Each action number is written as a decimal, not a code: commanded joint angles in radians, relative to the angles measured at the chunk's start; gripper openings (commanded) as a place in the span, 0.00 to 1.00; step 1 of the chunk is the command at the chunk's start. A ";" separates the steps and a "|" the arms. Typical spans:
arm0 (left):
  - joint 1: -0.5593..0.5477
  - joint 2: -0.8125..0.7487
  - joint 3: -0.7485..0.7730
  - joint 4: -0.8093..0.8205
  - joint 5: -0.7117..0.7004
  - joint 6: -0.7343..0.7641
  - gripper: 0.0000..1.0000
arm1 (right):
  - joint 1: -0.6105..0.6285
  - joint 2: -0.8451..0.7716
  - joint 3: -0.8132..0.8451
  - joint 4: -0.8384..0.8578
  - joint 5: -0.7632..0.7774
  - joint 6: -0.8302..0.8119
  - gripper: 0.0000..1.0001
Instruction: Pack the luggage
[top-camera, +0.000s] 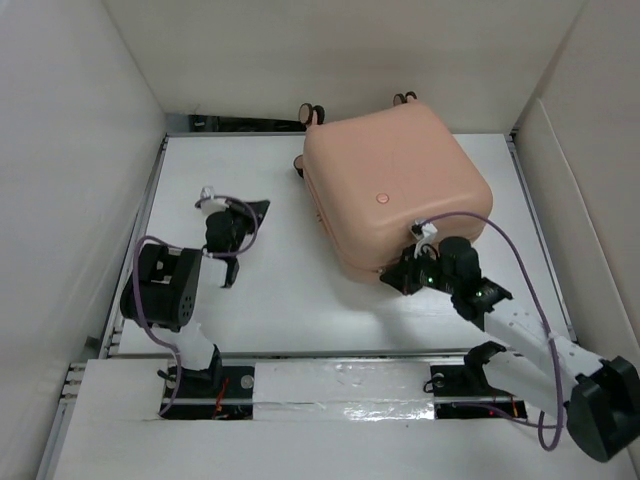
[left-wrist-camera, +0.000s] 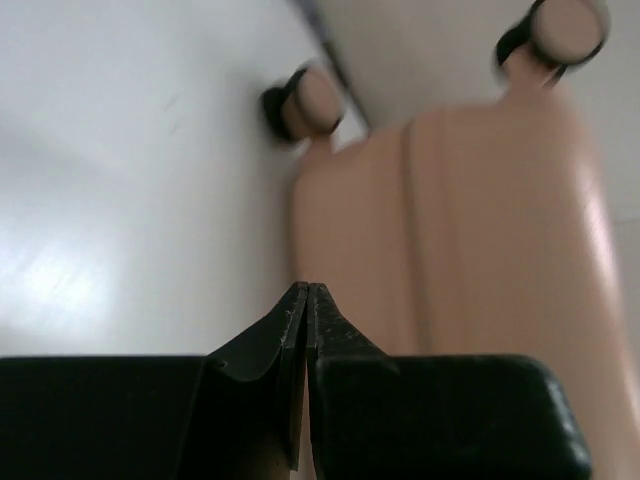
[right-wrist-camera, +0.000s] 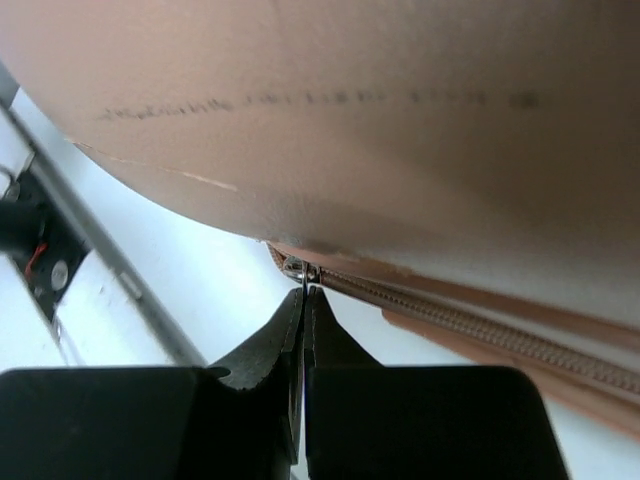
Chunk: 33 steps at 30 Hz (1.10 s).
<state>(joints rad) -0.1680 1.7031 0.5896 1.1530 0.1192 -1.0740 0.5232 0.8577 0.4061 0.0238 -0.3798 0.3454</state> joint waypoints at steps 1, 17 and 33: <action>-0.039 -0.158 -0.206 0.194 -0.035 0.038 0.00 | -0.113 0.104 0.164 0.252 -0.042 -0.048 0.00; -0.136 -0.200 0.174 -0.412 0.052 0.278 0.90 | -0.144 -0.542 -0.059 -0.266 0.162 0.079 0.00; -0.136 0.279 0.883 -0.634 0.103 0.267 0.99 | -0.135 -0.499 -0.047 -0.291 0.096 0.067 0.00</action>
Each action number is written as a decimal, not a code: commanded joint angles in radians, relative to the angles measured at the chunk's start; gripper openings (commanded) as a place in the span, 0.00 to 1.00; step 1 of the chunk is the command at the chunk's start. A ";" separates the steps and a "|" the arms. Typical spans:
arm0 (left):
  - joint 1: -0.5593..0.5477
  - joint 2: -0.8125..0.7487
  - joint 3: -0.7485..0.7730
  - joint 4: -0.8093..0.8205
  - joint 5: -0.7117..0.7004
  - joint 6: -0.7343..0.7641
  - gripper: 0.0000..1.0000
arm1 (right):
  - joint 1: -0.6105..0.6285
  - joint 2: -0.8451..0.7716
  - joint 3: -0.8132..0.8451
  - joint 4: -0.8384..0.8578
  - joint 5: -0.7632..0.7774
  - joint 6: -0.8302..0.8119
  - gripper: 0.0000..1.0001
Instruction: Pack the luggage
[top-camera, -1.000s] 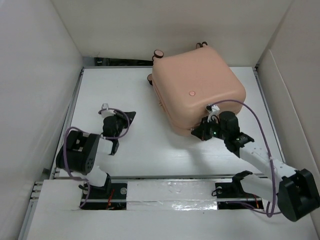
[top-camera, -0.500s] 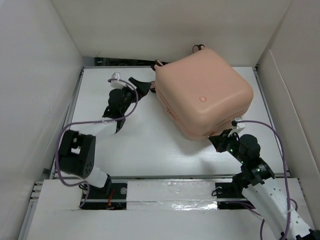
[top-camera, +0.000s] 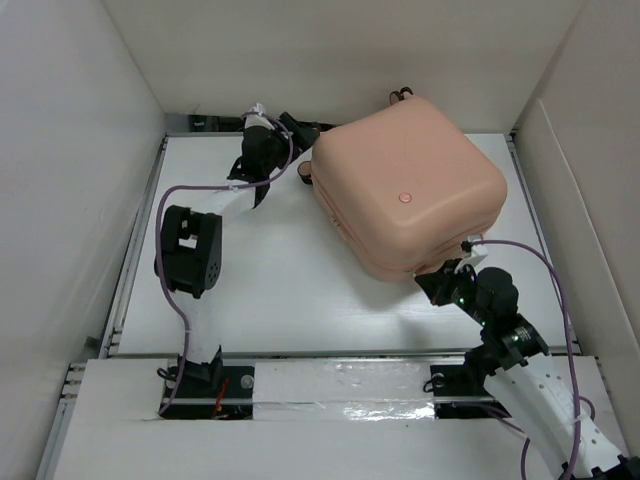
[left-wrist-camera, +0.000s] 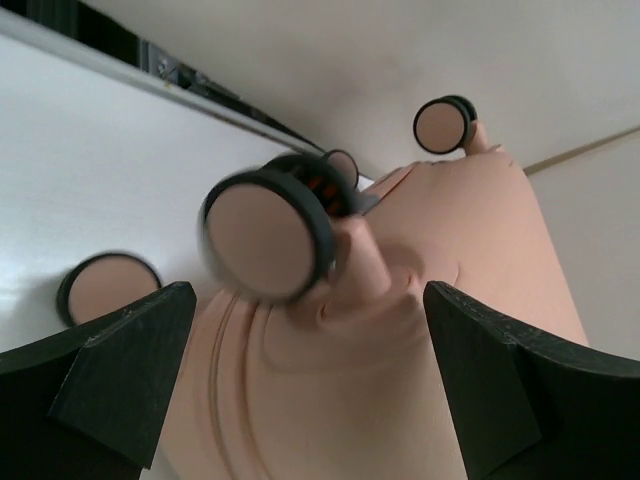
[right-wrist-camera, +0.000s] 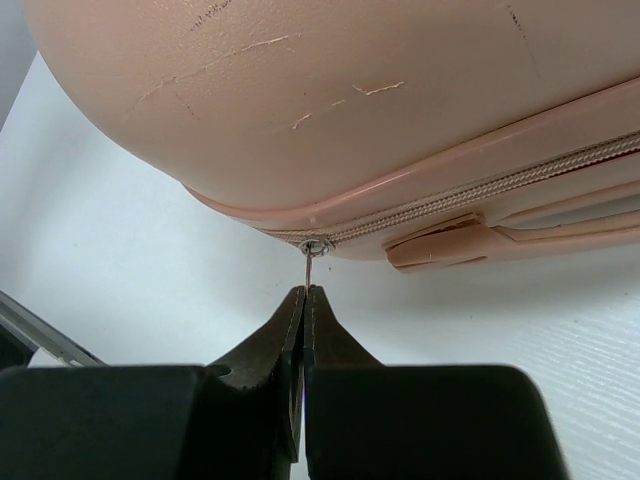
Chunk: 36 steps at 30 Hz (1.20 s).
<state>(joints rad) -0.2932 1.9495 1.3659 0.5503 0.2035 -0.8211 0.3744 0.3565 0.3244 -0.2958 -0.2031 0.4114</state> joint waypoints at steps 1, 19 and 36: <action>-0.011 0.075 0.142 -0.068 0.017 0.014 0.99 | 0.014 0.004 0.035 0.032 -0.085 -0.003 0.00; -0.043 0.383 0.510 -0.046 0.066 -0.173 0.85 | 0.063 0.088 0.042 0.061 -0.131 -0.026 0.00; -0.017 0.317 0.252 0.405 -0.002 -0.285 0.00 | 0.120 0.065 0.042 0.060 -0.006 -0.003 0.00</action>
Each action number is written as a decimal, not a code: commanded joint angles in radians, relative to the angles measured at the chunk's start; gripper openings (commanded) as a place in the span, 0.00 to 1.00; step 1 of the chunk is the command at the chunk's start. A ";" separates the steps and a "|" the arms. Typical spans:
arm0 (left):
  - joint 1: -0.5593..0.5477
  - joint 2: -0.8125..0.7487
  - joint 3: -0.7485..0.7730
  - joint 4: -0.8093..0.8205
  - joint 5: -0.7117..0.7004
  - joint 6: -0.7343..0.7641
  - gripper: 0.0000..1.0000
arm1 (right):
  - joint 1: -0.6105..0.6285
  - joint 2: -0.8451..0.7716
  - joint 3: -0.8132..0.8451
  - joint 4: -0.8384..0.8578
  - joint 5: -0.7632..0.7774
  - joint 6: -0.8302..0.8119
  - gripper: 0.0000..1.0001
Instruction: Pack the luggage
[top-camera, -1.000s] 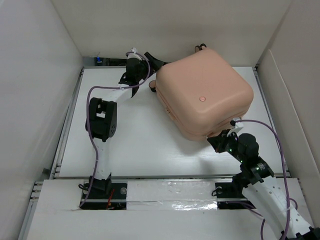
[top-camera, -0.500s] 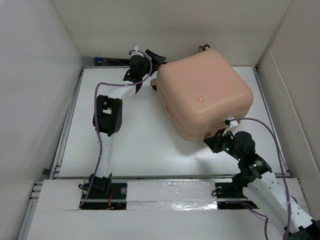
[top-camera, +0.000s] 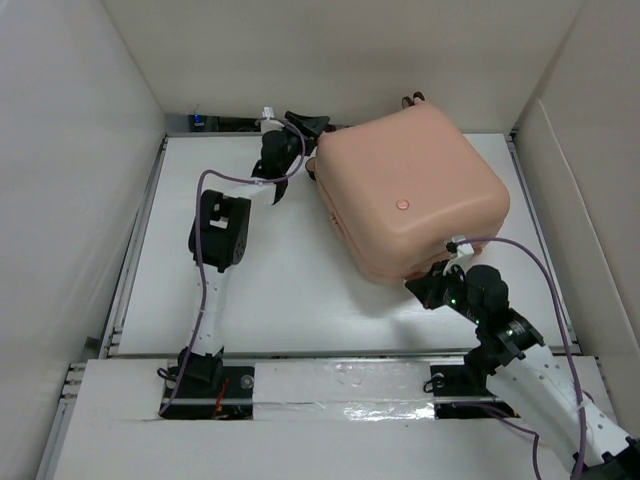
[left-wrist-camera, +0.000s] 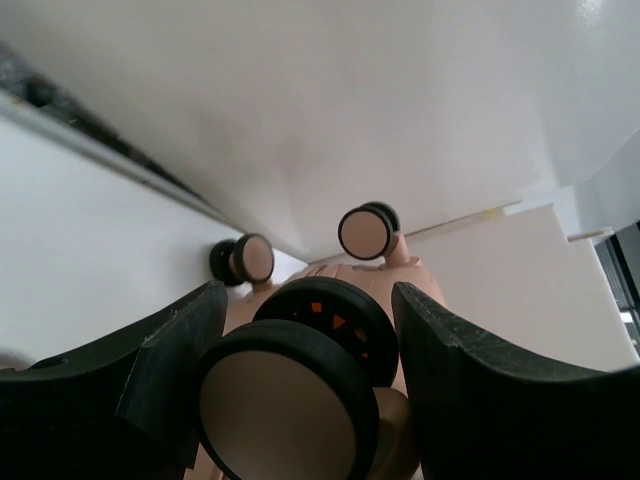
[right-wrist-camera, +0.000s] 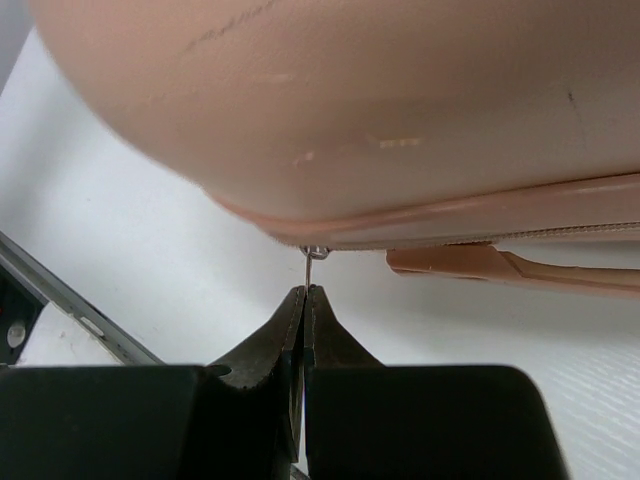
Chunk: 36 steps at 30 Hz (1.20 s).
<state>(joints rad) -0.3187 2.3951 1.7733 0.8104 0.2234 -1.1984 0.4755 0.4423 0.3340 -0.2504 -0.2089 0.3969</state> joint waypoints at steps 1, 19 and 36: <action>0.024 -0.217 -0.310 0.207 -0.057 0.108 0.00 | 0.018 -0.022 0.033 0.020 0.000 0.010 0.00; 0.142 -1.151 -1.554 0.566 -0.154 0.177 0.00 | 0.057 0.328 0.229 0.290 -0.096 -0.208 0.00; 0.222 -1.266 -1.293 0.064 -0.301 0.290 0.00 | 0.011 0.156 0.079 0.206 -0.253 -0.136 0.00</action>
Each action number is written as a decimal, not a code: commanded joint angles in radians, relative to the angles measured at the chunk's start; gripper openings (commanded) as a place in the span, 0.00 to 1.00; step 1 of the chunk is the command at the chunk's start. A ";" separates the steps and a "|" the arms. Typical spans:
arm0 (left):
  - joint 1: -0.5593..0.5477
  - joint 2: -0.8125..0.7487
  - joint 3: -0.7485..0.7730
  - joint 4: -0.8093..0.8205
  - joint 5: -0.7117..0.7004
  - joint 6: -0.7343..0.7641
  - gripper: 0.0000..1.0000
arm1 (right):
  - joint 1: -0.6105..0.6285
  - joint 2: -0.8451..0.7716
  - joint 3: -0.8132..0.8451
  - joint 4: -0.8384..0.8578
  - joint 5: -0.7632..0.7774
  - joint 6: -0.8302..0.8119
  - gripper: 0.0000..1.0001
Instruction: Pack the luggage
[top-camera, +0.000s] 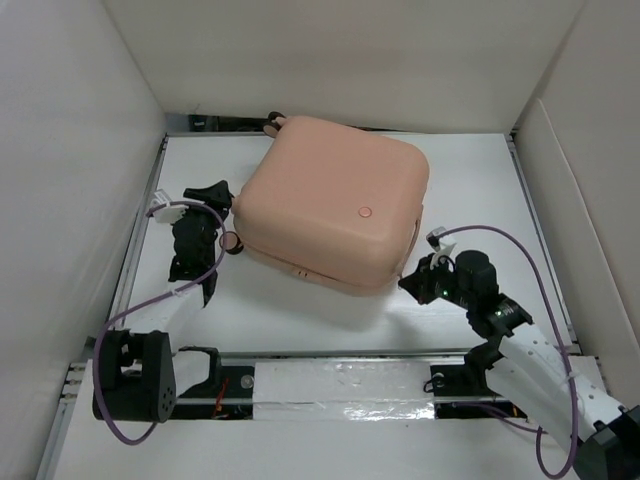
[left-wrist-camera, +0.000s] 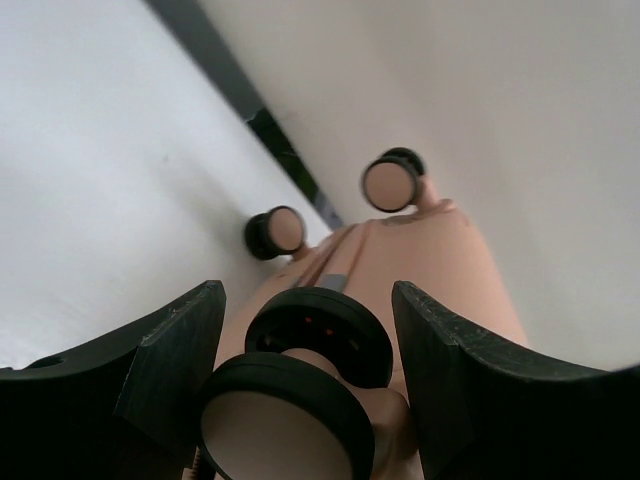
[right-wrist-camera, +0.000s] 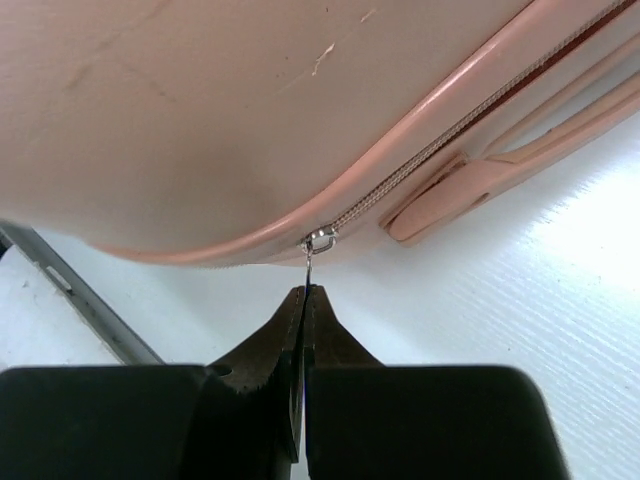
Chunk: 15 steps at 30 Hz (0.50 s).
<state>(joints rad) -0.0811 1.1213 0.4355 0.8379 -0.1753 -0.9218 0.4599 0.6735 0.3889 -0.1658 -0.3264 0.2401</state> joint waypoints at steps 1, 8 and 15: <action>-0.003 0.047 0.052 0.032 0.105 0.014 0.00 | 0.026 -0.086 0.028 0.120 -0.172 0.015 0.00; 0.020 0.172 0.081 0.053 0.116 0.018 0.00 | 0.154 -0.009 0.051 0.107 -0.338 -0.013 0.00; 0.020 0.149 0.057 -0.012 0.097 0.038 0.37 | 0.189 0.049 0.079 0.074 -0.194 -0.015 0.00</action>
<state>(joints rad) -0.0307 1.3033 0.4934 0.8604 -0.1699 -0.9352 0.6327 0.7071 0.3847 -0.1795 -0.5385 0.2394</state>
